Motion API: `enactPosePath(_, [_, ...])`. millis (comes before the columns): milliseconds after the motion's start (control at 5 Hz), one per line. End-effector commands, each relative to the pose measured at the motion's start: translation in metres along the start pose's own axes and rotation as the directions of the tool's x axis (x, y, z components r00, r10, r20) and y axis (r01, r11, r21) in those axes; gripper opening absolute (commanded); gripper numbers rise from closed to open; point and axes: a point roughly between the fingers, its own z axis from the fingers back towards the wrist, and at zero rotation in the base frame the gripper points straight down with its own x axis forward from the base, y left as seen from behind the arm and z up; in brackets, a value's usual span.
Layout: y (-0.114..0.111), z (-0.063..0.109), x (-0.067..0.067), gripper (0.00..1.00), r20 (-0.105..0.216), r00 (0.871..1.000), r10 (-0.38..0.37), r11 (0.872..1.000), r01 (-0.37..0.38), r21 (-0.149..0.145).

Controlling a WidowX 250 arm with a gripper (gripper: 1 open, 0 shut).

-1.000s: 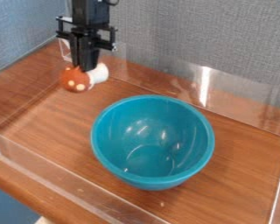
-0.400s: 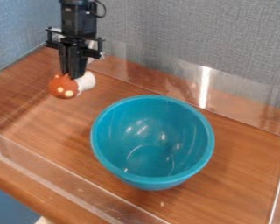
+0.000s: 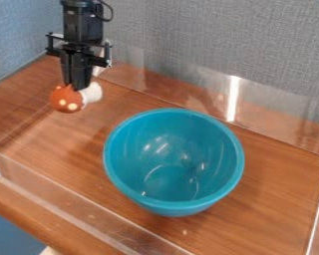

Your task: Remove the mushroom from inside the blue bowl and put it on the table

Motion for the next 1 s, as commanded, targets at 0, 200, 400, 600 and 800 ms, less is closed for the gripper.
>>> enactPosePath(0, [0.01, 0.016, 0.0, 0.0, 0.053, 0.998, 0.017, 1.0, -0.019, 0.02])
enactPosePath(200, [0.016, 0.012, 0.002, 0.0, 0.046, 0.999, 0.025, 1.0, -0.026, 0.015])
enactPosePath(400, [0.023, 0.006, 0.003, 0.0, 0.037, 0.999, 0.031, 0.999, -0.031, 0.009])
enactPosePath(600, [0.028, 0.003, 0.003, 0.0, 0.032, 0.999, 0.034, 0.999, -0.034, 0.0])
enactPosePath(800, [0.032, 0.001, 0.003, 0.0, 0.03, 0.999, 0.037, 0.999, -0.037, -0.007])
